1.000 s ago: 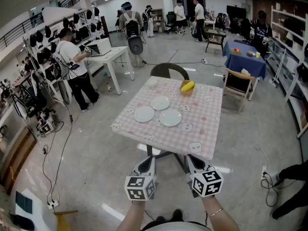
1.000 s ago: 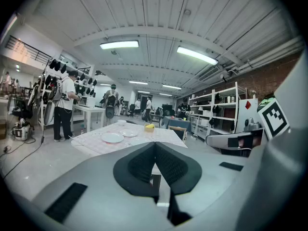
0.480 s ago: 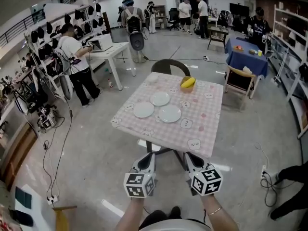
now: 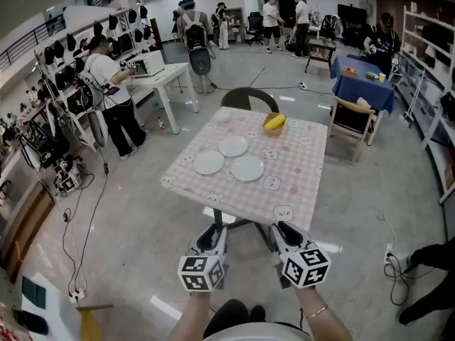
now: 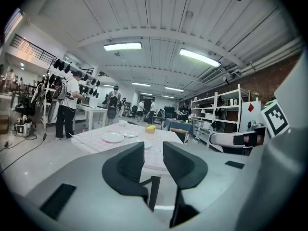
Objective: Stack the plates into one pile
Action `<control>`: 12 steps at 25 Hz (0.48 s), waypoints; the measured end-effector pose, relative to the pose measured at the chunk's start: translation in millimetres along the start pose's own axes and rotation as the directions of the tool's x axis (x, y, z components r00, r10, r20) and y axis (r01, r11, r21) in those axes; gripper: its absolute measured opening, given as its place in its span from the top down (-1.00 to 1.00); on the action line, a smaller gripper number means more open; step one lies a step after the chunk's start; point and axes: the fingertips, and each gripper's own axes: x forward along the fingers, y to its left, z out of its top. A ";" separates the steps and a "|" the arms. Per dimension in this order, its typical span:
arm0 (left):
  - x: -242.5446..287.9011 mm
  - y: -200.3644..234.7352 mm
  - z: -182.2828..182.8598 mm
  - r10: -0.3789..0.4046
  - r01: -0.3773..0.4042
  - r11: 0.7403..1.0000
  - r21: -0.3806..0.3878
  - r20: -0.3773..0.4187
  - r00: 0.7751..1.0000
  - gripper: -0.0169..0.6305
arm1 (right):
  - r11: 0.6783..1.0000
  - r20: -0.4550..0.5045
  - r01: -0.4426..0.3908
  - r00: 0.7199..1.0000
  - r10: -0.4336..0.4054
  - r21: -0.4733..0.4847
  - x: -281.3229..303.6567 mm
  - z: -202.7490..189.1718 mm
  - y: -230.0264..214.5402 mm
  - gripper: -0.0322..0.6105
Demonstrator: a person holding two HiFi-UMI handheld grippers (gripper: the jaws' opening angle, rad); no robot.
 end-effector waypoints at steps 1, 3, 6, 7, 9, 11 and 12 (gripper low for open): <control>2.5 -0.3 -0.9 0.003 -0.003 1.000 -0.002 -0.001 1.000 0.57 | 1.000 -0.001 0.001 1.000 -0.001 0.006 0.3 -0.7 -3.4 0.66; 7.6 -0.3 -3.0 0.008 -0.008 1.000 -0.002 -0.007 1.000 0.54 | 1.000 -0.005 0.000 1.000 0.000 0.019 2.2 -2.3 -9.5 0.61; 12.1 4.7 -2.1 0.015 -0.016 1.000 -0.005 -0.013 1.000 0.54 | 1.000 -0.016 -0.002 1.000 0.003 0.027 8.4 -2.5 -11.2 0.55; 14.3 6.9 -1.4 0.018 -0.018 1.000 -0.006 -0.015 1.000 0.54 | 1.000 -0.020 -0.002 1.000 0.003 0.029 11.3 -2.0 -11.6 0.53; 21.2 10.6 0.0 0.023 -0.023 1.000 -0.006 -0.021 1.000 0.54 | 0.999 -0.026 -0.001 1.000 0.002 0.033 18.0 -0.3 -15.2 0.51; 29.8 14.7 2.4 0.025 -0.025 1.000 -0.005 -0.023 0.999 0.54 | 0.999 -0.029 0.002 1.000 -0.001 0.038 26.1 2.5 -19.5 0.50; 34.3 17.5 4.2 0.024 -0.024 1.000 -0.005 -0.021 0.999 0.54 | 0.999 -0.030 0.004 1.000 -0.002 0.040 31.0 3.9 -21.2 0.50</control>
